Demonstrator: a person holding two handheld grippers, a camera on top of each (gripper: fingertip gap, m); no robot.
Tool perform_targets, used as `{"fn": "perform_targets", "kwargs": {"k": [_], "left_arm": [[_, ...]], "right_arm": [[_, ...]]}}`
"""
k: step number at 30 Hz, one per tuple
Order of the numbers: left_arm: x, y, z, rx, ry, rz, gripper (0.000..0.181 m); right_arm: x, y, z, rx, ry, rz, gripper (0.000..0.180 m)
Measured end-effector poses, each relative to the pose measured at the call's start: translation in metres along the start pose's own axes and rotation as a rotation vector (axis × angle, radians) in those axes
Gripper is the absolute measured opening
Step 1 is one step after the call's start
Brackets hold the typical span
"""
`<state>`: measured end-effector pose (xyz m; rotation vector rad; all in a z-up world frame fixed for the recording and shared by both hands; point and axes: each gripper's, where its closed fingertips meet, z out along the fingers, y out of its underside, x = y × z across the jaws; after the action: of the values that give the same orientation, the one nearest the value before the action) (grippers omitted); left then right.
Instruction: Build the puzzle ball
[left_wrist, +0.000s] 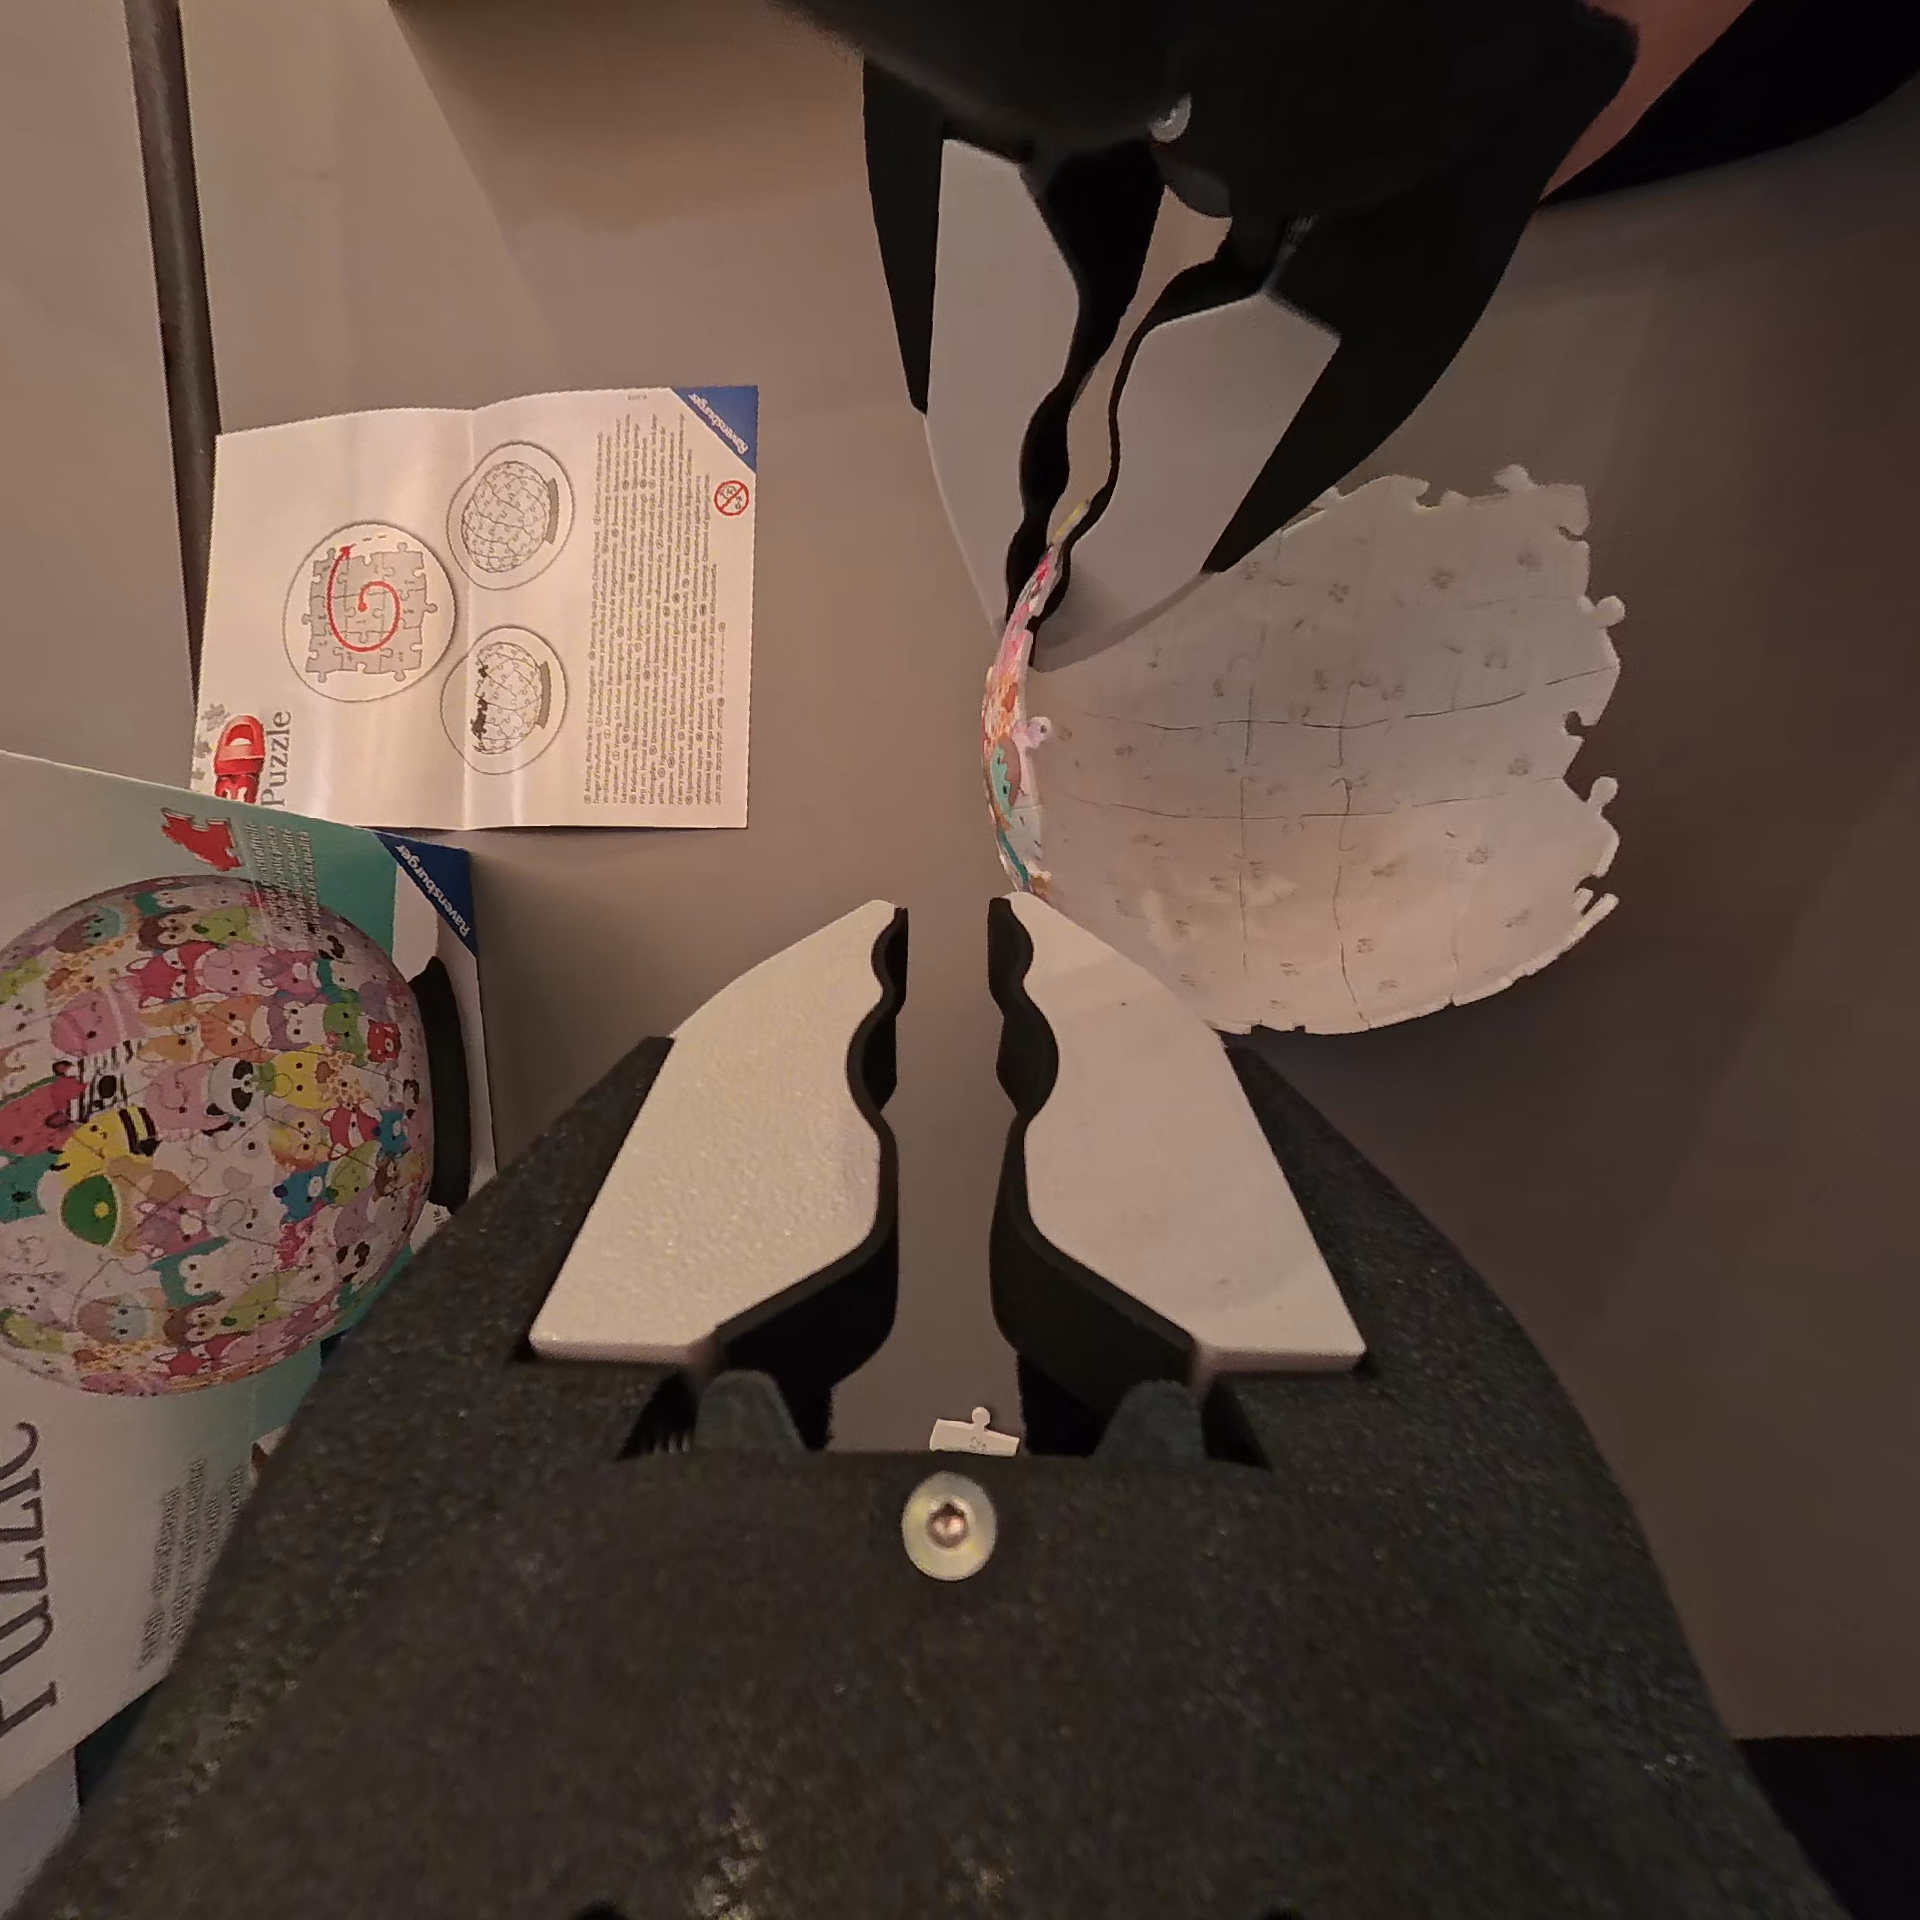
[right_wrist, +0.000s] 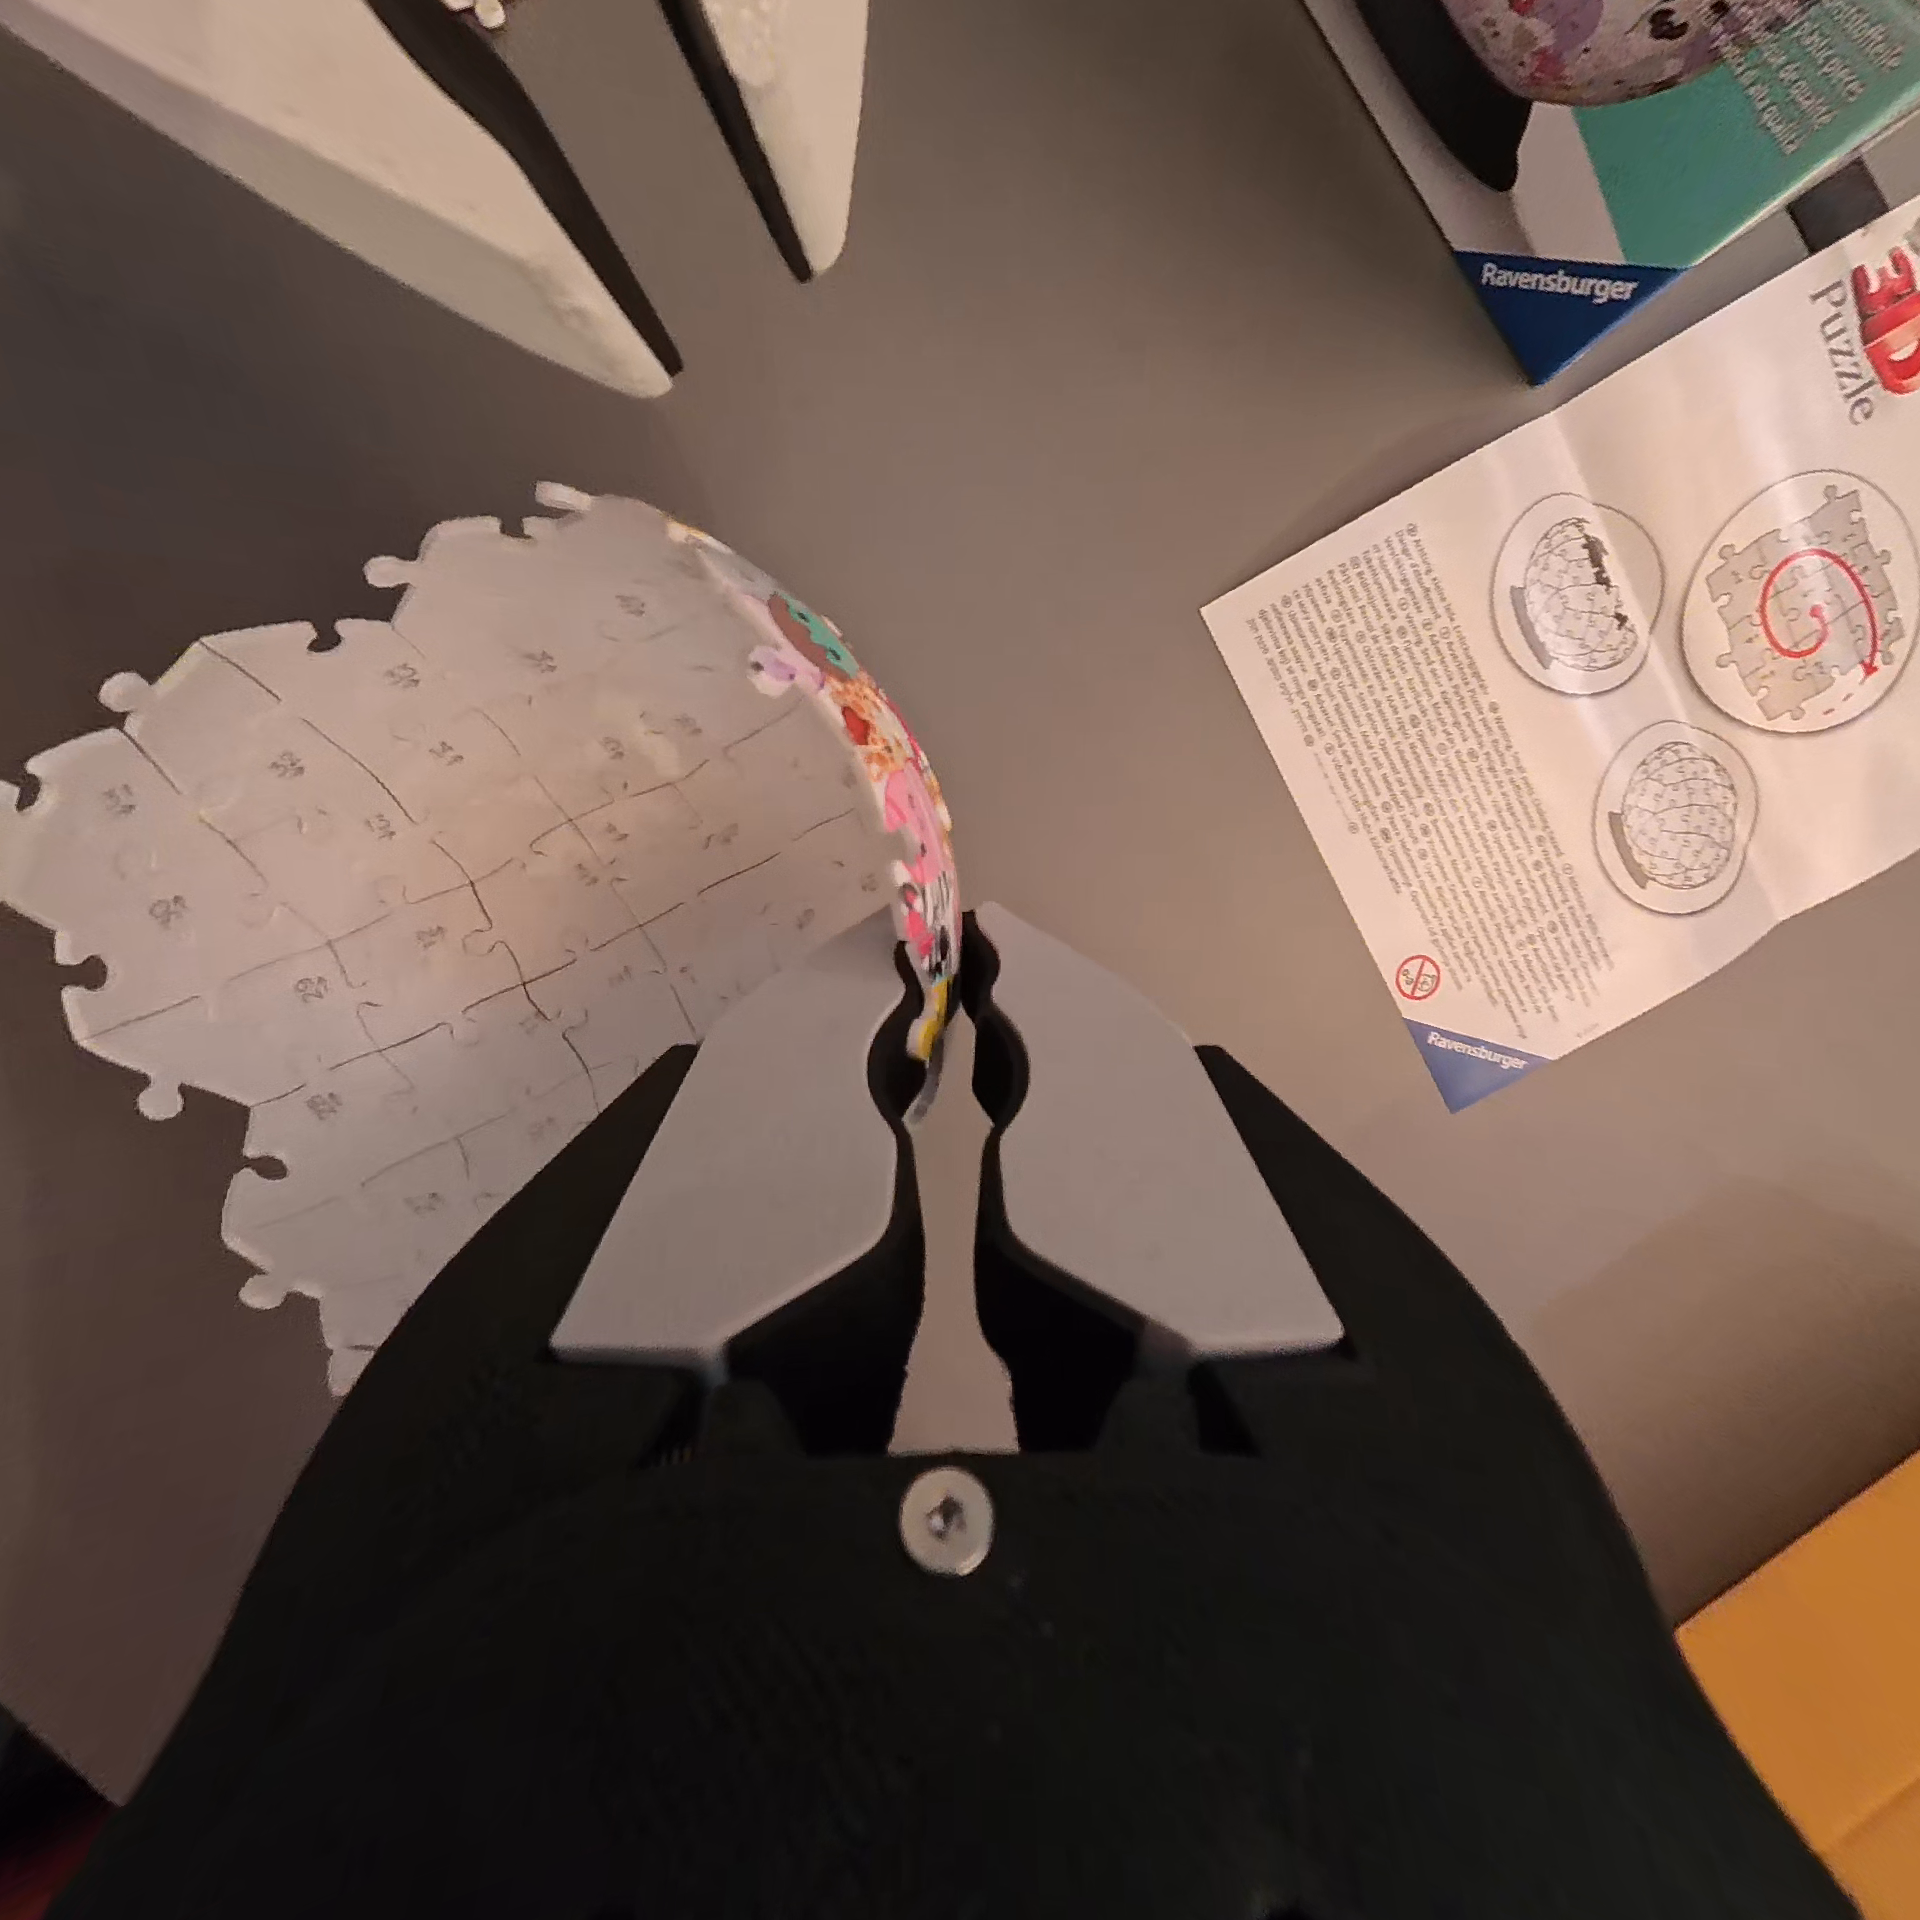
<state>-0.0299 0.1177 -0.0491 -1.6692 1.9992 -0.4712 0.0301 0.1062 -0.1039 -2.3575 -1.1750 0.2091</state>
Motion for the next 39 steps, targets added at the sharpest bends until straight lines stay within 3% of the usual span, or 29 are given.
{"fn": "perform_targets", "kwargs": {"k": [4,6,8,16,17,19,25,28,33,39], "left_arm": [[0.000,0.001,0.000,-0.005,0.000,0.002,0.015],[0.000,0.001,0.000,-0.004,0.000,0.001,0.014],[0.000,0.001,0.000,-0.006,0.001,-0.002,0.014],[0.001,0.000,0.001,0.000,0.001,-0.001,0.014],[0.001,-0.001,0.000,0.003,-0.001,-0.001,0.014],[0.001,-0.002,-0.003,0.013,-0.005,-0.003,0.014],[0.005,-0.001,-0.030,0.089,-0.048,-0.046,0.015],[0.018,0.000,-0.050,0.168,-0.087,-0.088,0.014],[0.055,0.015,-0.074,0.340,-0.141,-0.222,0.017],[0.123,0.035,-0.090,0.565,-0.119,-0.371,0.022]], "right_arm": [[0.001,0.003,-0.001,-0.003,0.008,-0.021,0.007],[0.001,0.006,-0.003,-0.016,0.015,-0.030,0.017],[0.002,0.004,-0.005,0.005,0.017,-0.035,0.006],[0.004,0.004,-0.005,-0.002,0.036,-0.037,0.006],[0.004,0.001,-0.006,0.026,0.042,-0.046,0.007],[0.001,-0.003,-0.013,0.070,0.015,-0.026,0.035],[0.003,-0.013,-0.090,0.396,0.023,-0.012,0.041],[0.001,0.004,-0.122,0.565,0.064,-0.044,0.041],[-0.010,0.058,-0.120,0.666,0.086,0.026,0.044],[-0.058,0.089,-0.128,0.886,0.045,0.123,0.050]]}}
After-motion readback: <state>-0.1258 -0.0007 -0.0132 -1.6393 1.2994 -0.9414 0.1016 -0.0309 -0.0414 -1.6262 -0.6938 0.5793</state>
